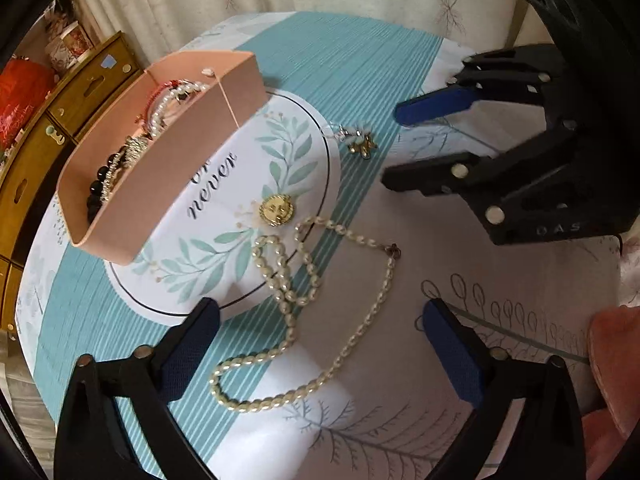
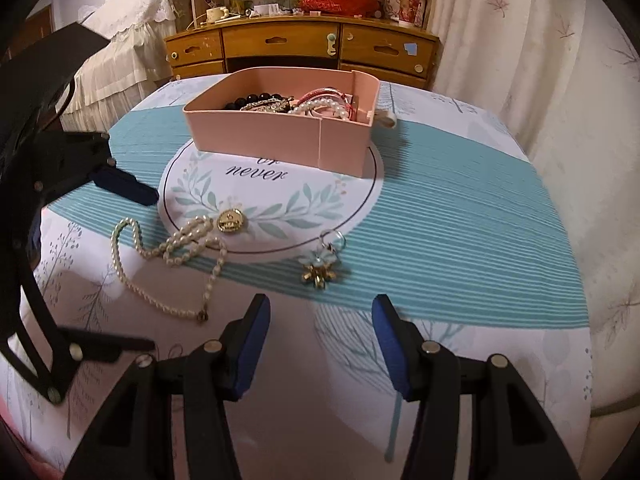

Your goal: Organize jewelry

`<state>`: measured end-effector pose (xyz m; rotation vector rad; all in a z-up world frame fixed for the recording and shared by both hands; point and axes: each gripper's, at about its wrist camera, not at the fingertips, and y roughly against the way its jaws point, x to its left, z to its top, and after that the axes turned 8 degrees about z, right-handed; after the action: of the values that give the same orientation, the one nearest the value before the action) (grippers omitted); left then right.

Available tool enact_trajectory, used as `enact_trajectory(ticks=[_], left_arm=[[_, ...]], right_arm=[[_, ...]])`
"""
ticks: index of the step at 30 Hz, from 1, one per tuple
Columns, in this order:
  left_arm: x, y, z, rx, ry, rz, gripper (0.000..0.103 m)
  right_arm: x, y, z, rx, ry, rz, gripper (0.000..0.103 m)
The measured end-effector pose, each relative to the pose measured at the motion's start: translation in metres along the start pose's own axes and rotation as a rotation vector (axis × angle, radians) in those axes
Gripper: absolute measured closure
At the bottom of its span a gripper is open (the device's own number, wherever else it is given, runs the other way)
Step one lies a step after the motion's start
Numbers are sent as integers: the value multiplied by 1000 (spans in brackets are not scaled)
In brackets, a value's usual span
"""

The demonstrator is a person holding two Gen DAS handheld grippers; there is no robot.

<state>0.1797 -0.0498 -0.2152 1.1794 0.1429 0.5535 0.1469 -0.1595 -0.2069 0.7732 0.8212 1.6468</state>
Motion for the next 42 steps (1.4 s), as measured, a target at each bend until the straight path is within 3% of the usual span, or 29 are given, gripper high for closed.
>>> enact_trajectory(ticks=[8, 10, 12, 15, 17, 28, 35, 42], left_arm=[[2, 3, -8, -50, 52, -48, 17], [0, 6, -9, -61, 50, -50, 25], [-2, 10, -10, -72, 49, -54, 53], [-6, 13, -7, -72, 64, -48, 83], [-5, 12, -3, -55, 105, -50, 95], [26, 9, -6, 53, 474, -137, 103], [21, 14, -18, 92, 518, -118, 103], [21, 33, -13, 78, 588, -109, 103]], right_arm=[[-2, -11, 12, -17, 3, 28, 66], [-3, -12, 15, -17, 10, 30, 78], [-6, -13, 18, -15, 10, 42, 83], [-8, -14, 20, -9, 9, 66, 83], [-9, -14, 20, -5, 5, 72, 83], [-16, -3, 22, -5, -68, 105, 83], [-24, 6, 21, -12, -100, 114, 83], [-32, 22, 21, -25, -126, 121, 83]])
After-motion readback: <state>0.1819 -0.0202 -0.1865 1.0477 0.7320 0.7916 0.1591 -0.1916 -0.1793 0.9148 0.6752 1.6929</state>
